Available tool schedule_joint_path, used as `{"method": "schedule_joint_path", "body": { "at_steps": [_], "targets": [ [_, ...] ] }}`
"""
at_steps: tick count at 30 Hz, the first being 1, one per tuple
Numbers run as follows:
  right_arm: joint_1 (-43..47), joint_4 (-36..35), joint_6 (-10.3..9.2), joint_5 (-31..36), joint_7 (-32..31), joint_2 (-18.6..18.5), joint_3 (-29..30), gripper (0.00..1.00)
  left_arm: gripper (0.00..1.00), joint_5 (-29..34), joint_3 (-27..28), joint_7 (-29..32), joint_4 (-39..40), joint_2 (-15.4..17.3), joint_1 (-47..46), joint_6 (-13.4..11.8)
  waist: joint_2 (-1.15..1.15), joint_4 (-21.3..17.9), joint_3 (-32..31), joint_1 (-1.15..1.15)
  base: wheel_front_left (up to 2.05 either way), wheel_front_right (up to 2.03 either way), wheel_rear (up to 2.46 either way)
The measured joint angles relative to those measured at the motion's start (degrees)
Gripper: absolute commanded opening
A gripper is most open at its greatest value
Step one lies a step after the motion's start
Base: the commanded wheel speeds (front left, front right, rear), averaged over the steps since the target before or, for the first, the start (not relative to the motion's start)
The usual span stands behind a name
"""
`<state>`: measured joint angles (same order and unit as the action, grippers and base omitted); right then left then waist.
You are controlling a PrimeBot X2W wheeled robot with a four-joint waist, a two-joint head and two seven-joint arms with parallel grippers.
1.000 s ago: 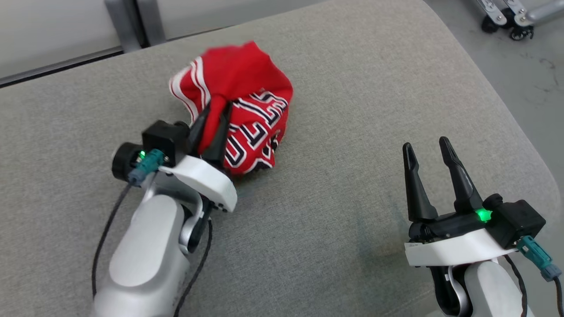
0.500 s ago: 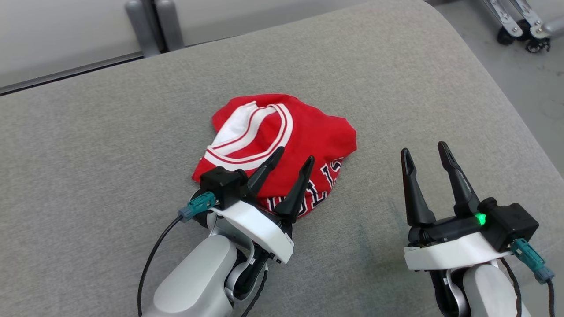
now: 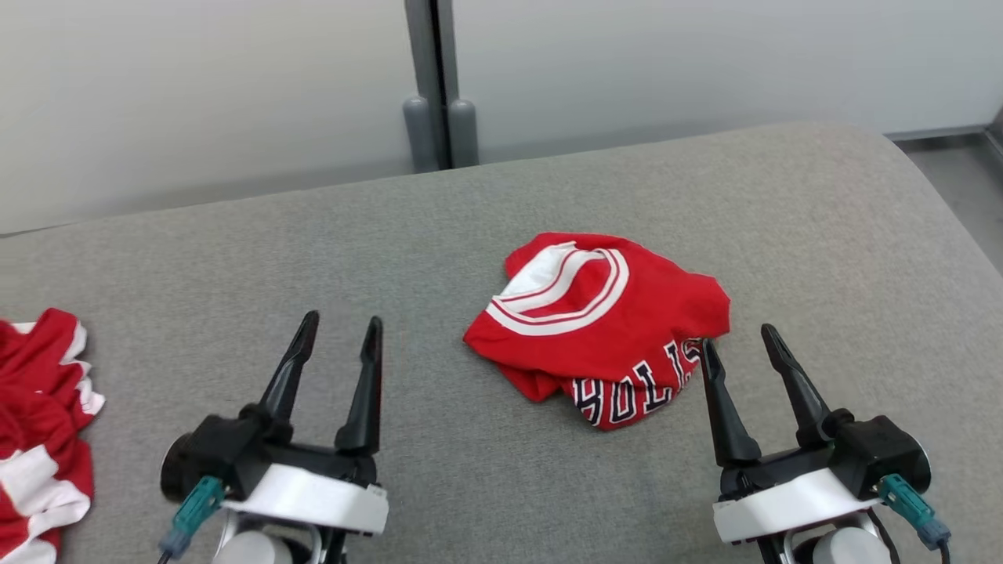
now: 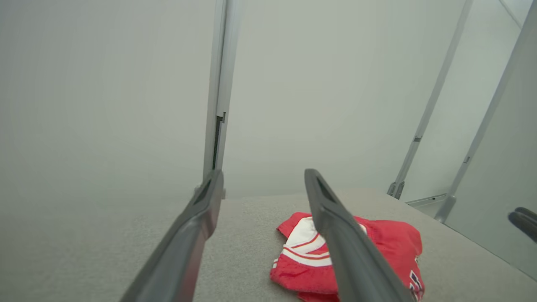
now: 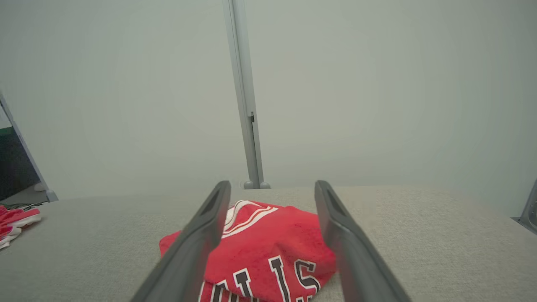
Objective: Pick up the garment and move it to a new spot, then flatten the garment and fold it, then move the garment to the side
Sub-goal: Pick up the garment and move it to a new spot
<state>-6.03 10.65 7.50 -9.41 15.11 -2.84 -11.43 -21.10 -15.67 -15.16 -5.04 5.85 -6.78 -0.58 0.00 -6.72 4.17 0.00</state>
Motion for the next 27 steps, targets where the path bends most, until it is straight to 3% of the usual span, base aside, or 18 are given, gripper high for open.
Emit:
{"method": "schedule_joint_path", "body": {
  "at_steps": [9,15,21,27],
  "targets": [
    [5.57,0.24,0.00,2.89,0.01,-0.02,1.44,1.00,1.00,13.60,7.54,0.01,1.12,-1.16,13.88,-2.02,0.00,4.72,-6.08,0.00,0.00,0.00,0.00],
    [7.53,0.57,0.00,4.11,0.00,0.03,0.31,1.00,1.00,13.10,14.02,0.01,0.51,-2.65,17.57,-5.13,0.00,5.38,-7.90,0.00,0.00,0.00,0.00],
    [8.37,1.18,0.00,4.17,0.00,0.00,-0.77,1.00,1.00,9.69,16.26,0.01,-0.18,-2.98,18.31,-4.83,0.00,3.88,-8.26,0.00,0.00,0.00,0.00],
    [8.09,1.20,0.00,3.91,0.00,0.02,-0.83,1.00,1.00,10.12,15.53,0.01,-0.59,-3.02,18.33,-3.56,0.00,2.02,-8.48,0.00,0.00,0.00,0.00]
  ]
}}
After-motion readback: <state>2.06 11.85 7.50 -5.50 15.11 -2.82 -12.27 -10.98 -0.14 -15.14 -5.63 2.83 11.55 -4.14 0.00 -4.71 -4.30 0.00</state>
